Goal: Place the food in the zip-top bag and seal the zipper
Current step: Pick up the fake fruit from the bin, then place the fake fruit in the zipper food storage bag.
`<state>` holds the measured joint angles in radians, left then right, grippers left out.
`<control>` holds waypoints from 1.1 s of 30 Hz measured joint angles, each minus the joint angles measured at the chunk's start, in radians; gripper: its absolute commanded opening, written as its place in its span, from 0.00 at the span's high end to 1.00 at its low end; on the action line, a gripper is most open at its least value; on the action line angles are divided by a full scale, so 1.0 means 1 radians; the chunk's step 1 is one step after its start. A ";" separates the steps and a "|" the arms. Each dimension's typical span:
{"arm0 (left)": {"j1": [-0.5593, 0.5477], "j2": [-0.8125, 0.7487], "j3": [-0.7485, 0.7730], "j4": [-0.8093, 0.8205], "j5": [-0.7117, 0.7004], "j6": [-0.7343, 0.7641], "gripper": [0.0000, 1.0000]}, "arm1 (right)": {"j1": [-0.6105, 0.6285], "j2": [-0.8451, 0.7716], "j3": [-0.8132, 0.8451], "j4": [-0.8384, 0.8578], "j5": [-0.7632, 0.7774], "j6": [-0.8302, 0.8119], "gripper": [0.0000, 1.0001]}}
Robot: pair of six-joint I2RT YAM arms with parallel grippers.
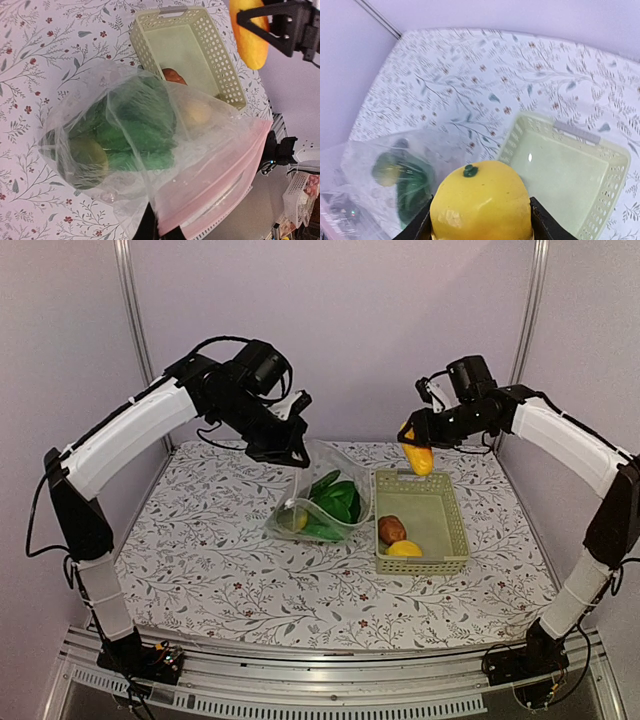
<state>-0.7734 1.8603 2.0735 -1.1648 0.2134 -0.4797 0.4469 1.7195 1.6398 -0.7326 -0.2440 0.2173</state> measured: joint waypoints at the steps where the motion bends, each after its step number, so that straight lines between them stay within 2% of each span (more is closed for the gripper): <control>1: 0.002 0.004 0.002 0.002 0.006 -0.003 1.00 | 0.011 -0.058 -0.003 0.041 -0.016 0.013 0.78; 5: 0.007 0.018 0.002 0.008 0.019 -0.009 1.00 | 0.090 -0.207 -0.018 0.193 -0.065 0.065 0.81; 9: 0.013 0.025 0.002 0.022 0.032 -0.022 1.00 | 0.211 -0.265 -0.057 0.368 -0.098 0.112 0.78; 12: 0.021 0.025 0.002 0.029 0.045 -0.031 1.00 | 0.297 -0.269 -0.121 0.477 -0.111 0.133 0.76; 17: 0.041 0.025 0.002 0.052 0.074 -0.051 1.00 | 0.370 -0.211 -0.148 0.549 -0.119 0.142 0.68; 22: 0.061 0.025 0.002 0.068 0.095 -0.061 1.00 | 0.406 -0.132 -0.149 0.572 -0.103 0.134 0.20; 23: 0.063 0.025 0.002 0.069 0.096 -0.062 1.00 | 0.411 -0.116 -0.148 0.569 -0.100 0.128 0.14; 30: 0.084 0.025 0.002 0.076 0.113 -0.068 1.00 | 0.415 -0.079 -0.067 0.460 -0.085 0.103 0.15; 33: 0.086 0.025 0.002 0.079 0.116 -0.068 1.00 | 0.415 -0.089 0.000 0.388 -0.075 0.066 0.26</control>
<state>-0.6876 1.8854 2.0758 -1.0859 0.3294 -0.5472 0.8623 1.6310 1.6394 -0.3450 -0.3187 0.2832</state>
